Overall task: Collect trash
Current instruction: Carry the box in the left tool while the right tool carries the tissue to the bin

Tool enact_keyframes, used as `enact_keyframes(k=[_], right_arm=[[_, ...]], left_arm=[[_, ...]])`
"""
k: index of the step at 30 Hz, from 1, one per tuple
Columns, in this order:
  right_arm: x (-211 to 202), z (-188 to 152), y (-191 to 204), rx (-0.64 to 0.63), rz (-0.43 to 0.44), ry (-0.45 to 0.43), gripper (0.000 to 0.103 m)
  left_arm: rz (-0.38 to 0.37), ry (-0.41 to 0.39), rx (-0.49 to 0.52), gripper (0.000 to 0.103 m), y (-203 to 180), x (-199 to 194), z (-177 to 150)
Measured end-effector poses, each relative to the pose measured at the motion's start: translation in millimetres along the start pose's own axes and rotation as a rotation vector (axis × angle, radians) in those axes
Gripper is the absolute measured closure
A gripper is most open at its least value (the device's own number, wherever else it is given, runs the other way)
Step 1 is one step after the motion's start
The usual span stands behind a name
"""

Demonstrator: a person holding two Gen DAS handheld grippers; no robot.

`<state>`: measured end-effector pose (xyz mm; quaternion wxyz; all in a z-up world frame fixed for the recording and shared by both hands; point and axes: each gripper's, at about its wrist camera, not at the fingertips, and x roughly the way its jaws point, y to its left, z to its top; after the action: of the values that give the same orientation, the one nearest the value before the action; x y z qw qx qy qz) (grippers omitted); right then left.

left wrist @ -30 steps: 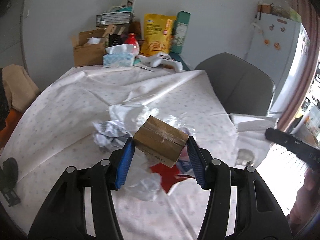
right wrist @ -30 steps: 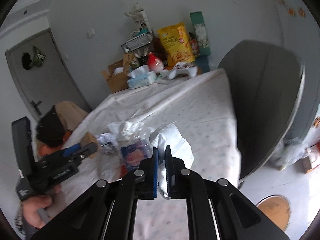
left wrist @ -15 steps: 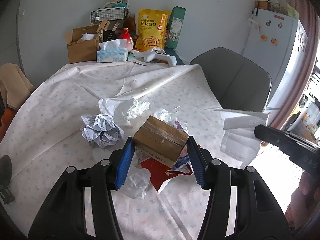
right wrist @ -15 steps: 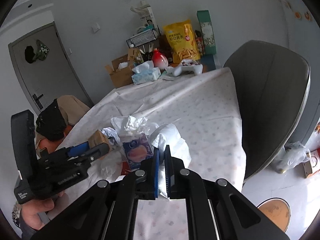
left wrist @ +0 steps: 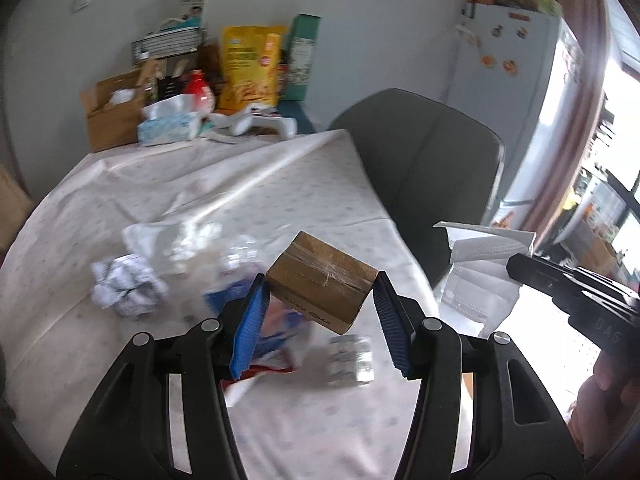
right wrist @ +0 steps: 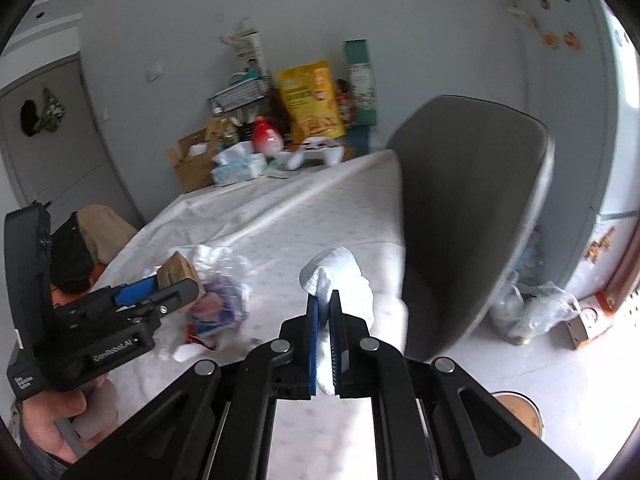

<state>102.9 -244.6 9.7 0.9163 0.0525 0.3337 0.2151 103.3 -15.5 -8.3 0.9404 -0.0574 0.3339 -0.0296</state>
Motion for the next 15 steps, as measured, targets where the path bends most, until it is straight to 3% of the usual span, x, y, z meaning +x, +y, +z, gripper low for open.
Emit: enact_keyframes(k=[15], right_arm=[[-22,-46,-132,0.184,-0.198,0.032,0.096]], left_arm=[[-0.129,0.082,0.158,0.049,-121,53,1]])
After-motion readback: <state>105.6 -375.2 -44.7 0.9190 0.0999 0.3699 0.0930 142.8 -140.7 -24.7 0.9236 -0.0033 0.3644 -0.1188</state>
